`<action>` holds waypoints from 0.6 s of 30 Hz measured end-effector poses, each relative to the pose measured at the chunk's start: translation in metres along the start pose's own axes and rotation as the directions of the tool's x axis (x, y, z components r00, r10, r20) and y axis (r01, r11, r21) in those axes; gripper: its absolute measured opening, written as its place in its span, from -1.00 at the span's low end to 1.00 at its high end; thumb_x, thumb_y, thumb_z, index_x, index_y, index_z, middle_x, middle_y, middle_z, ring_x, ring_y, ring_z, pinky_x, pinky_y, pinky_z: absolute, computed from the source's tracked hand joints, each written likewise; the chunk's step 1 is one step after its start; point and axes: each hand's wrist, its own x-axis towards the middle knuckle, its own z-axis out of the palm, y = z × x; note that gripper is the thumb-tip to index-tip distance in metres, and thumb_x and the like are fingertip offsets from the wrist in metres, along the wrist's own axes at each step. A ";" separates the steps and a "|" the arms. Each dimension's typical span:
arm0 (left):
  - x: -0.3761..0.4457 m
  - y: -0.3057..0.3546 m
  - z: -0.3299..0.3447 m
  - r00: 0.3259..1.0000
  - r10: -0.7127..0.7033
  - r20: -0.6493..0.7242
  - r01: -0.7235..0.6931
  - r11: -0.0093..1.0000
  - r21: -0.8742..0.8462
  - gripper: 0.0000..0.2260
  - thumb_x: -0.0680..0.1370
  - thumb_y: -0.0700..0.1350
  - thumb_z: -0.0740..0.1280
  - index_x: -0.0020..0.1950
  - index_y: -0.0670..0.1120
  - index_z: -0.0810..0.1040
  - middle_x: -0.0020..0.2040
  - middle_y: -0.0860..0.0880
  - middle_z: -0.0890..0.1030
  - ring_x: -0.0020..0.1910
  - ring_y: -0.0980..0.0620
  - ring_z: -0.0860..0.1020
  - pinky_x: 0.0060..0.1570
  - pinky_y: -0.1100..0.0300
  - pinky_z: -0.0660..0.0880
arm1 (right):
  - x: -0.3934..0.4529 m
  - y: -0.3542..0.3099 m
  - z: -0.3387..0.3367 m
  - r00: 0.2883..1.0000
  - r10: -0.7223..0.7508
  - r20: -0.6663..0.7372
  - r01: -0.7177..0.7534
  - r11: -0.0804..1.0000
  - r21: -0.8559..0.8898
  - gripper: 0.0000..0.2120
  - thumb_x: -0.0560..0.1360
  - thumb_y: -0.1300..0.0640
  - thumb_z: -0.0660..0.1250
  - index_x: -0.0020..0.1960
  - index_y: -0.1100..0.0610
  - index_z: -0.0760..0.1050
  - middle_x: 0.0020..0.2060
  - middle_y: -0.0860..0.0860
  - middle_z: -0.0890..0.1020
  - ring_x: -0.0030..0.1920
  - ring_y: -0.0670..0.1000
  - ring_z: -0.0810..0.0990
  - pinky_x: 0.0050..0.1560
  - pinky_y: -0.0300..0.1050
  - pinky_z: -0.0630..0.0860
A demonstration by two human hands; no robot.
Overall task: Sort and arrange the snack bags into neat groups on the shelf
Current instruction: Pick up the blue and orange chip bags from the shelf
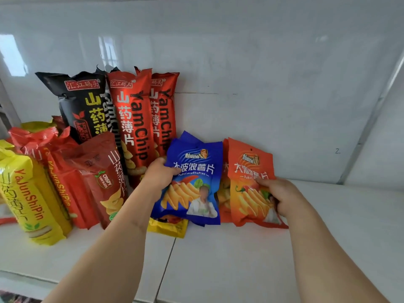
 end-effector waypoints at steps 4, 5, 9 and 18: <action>0.005 -0.008 -0.001 0.999 -0.036 0.025 0.039 0.985 -0.165 -0.54 0.43 -0.18 0.57 0.23 -0.11 0.45 0.05 -0.12 0.66 -0.01 -0.15 0.68 0.02 -0.13 0.64 | -0.016 -0.011 -0.025 0.996 -0.054 -0.072 0.055 0.998 0.023 -0.86 0.42 0.11 0.50 -0.05 0.10 0.63 -0.29 0.04 0.68 -0.46 -0.05 0.53 -0.51 -0.24 0.32; 0.006 -0.008 0.002 0.998 -0.033 0.047 0.041 0.981 -0.189 -0.57 0.42 -0.19 0.56 0.22 -0.11 0.50 0.07 -0.14 0.69 0.00 -0.17 0.69 0.07 -0.17 0.63 | -0.022 -0.014 -0.032 0.994 -0.063 -0.084 0.065 0.998 0.015 -0.84 0.42 0.10 0.51 -0.04 0.11 0.64 -0.26 0.07 0.70 -0.40 -0.01 0.54 -0.46 -0.22 0.35; 0.000 0.002 0.024 0.997 0.032 0.065 -0.015 0.969 -0.247 -0.87 0.51 -0.26 0.46 0.02 -0.13 0.59 0.01 -0.16 0.71 -0.05 -0.17 0.69 0.03 -0.09 0.63 | -0.047 -0.023 -0.061 0.989 -0.106 -0.107 0.112 0.992 0.057 -0.81 0.43 0.13 0.49 0.03 0.12 0.64 -0.12 0.15 0.73 -0.12 0.18 0.67 -0.03 0.02 0.58; -0.050 0.031 0.131 0.957 0.054 0.285 0.050 0.937 -0.346 -0.79 0.56 -0.19 0.44 0.17 -0.17 0.56 0.06 -0.17 0.70 -0.01 -0.17 0.70 0.10 -0.15 0.63 | -0.095 -0.033 -0.141 0.975 -0.113 -0.190 0.124 0.991 0.049 -0.76 0.40 0.12 0.52 0.04 0.13 0.64 -0.12 0.18 0.73 -0.15 0.17 0.67 -0.08 0.01 0.57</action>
